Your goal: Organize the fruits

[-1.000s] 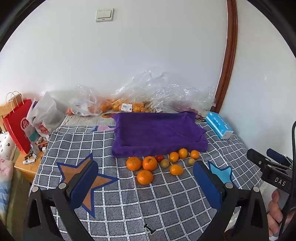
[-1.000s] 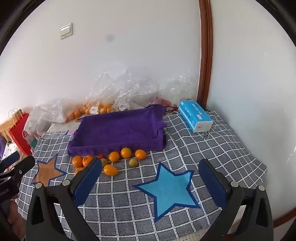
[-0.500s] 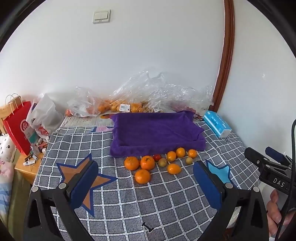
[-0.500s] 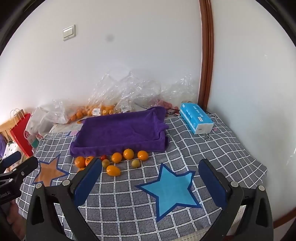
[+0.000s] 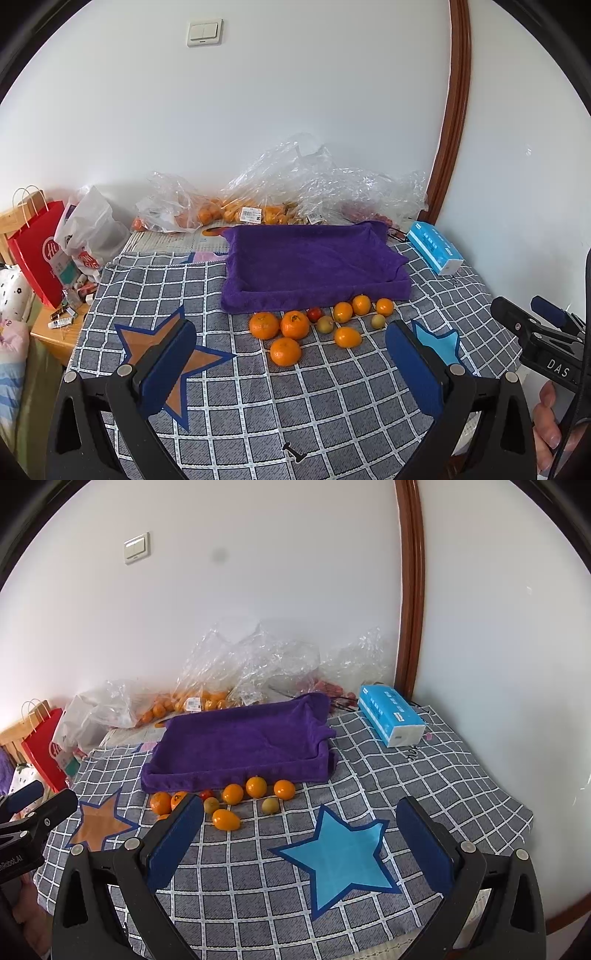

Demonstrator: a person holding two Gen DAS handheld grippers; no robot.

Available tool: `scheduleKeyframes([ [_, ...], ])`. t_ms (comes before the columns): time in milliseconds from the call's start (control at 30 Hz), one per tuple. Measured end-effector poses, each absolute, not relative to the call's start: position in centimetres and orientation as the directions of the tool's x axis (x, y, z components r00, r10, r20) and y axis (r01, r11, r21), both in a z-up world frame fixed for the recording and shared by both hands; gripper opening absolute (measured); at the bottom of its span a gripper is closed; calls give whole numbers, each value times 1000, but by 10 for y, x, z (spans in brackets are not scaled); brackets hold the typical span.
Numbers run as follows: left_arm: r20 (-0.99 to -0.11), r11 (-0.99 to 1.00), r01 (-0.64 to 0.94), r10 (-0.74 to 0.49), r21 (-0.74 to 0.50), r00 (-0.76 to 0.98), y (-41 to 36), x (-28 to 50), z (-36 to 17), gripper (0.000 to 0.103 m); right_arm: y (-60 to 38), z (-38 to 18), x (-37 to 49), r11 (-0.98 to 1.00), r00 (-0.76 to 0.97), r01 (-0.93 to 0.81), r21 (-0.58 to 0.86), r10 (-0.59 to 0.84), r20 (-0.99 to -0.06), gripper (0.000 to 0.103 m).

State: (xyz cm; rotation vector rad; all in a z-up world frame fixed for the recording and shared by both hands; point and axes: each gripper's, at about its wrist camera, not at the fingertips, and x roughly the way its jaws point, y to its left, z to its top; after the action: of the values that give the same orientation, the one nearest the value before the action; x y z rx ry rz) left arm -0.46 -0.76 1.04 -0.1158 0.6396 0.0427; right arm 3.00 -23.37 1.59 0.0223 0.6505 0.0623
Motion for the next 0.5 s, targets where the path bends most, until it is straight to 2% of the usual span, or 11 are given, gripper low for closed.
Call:
scheduleKeyframes([
  [500,-596,993,-68,-3,-97,803,-10,-6,9,103,-229,17,28,998,796,-60,34,69,-601,103],
])
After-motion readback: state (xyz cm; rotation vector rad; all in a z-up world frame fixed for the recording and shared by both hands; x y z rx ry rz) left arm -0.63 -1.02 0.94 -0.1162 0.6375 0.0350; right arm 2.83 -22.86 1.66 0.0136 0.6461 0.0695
